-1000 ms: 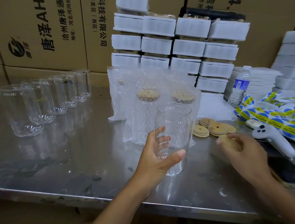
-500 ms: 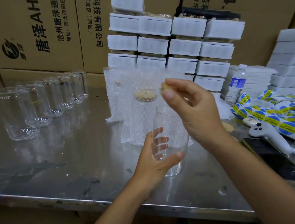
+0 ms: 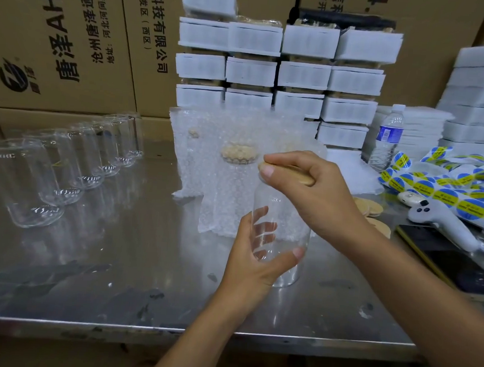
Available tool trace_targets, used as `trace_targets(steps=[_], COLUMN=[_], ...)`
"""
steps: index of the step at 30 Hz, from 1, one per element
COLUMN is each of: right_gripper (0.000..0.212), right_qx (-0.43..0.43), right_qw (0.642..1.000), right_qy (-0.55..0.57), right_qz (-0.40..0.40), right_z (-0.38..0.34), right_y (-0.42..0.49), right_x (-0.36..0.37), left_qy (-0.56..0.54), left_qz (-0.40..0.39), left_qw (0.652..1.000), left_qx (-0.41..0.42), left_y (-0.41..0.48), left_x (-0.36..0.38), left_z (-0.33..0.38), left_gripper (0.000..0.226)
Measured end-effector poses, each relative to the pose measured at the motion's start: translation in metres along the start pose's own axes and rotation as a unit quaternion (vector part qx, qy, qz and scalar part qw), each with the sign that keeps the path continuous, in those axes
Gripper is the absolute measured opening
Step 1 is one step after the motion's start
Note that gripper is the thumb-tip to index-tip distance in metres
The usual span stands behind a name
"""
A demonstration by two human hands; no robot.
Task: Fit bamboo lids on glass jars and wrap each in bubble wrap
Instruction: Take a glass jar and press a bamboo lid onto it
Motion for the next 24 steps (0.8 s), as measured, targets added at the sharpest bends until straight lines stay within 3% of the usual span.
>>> trace_targets(steps=[9, 16, 19, 22, 24], right_gripper=[0.013, 0.02, 0.029, 0.025, 0.014], right_qx=[-0.01, -0.018, -0.027, -0.032, 0.022], right_qw=[0.999, 0.996, 0.996, 0.998, 0.991], right_qy=[-0.024, -0.089, -0.065, 0.039, 0.071], right_qz=[0.039, -0.007, -0.057, 0.037, 0.115], right_z=[0.004, 0.001, -0.005, -0.002, 0.019], right_y=[-0.006, -0.01, -0.009, 0.005, 0.019], right_x=[0.001, -0.002, -0.012, -0.051, -0.078], left_qy=[0.009, 0.004, -0.006, -0.025, -0.037], left_qz=[0.0, 0.013, 0.02, 0.031, 0.038], left_qw=[1.0, 1.0, 1.0, 0.999, 0.998], left_qx=[-0.004, -0.003, 0.006, -0.008, -0.016], left_y=[0.0, -0.004, -0.004, -0.002, -0.002], left_x=[0.001, 0.0, 0.0, -0.002, -0.005], left_z=[0.0, 0.0, 0.0, -0.003, -0.006], left_gripper=[0.074, 0.072, 0.073, 0.075, 0.075])
Point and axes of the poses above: each hand's wrist, its own y-axis towards the middle knuckle, its own x-axis out of the palm, z = x × y, the point moved 4 cm from there along y, towards the middle knuckle, and after that the axes turned 7 degrees about x, right-handed, at the moved point
